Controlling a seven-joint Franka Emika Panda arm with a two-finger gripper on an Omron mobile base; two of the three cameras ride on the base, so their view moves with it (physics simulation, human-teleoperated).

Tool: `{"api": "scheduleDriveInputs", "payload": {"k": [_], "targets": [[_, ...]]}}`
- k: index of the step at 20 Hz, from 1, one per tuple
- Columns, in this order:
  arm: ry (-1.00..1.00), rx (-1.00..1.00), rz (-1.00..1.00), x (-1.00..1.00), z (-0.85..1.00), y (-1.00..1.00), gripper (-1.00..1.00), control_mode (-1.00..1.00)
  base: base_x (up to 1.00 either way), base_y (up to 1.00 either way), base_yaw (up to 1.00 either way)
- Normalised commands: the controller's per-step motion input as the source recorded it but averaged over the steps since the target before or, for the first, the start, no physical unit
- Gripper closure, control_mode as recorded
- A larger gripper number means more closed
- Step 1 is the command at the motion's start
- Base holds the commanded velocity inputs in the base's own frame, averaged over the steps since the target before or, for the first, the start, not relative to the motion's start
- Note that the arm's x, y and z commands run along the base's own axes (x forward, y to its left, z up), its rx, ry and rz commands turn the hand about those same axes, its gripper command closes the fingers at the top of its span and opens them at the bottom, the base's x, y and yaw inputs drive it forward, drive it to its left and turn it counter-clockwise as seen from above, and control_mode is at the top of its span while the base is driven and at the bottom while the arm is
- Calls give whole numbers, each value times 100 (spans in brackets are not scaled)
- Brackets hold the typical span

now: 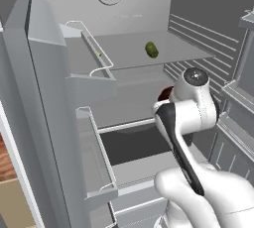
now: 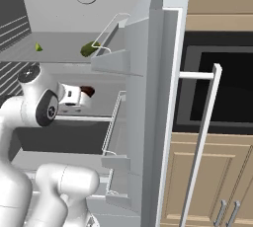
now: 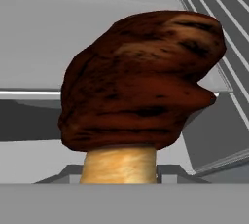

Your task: Gather the lemon wedge and cucumber from the fridge and place them on a tray on the dining counter. Then gather the fish and steak from the fridge and place them on the other tray.

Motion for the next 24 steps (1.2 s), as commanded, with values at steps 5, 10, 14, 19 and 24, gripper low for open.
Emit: {"api": "scheduleDriveInputs", "payload": {"k": [5,10,14,19,24], "targets": [[0,0,0,-94,42,3,100,-100,0,0,0],[0,0,0,-95,37,7,100,-100,0,0,0],[0,0,0,-78,32,10,100,-100,0,0,0],[0,-1,0,-6,2,9,100,-100,0,0,0],[-4,0,0,-7,0,0,100,-100,0,0,0]]}}
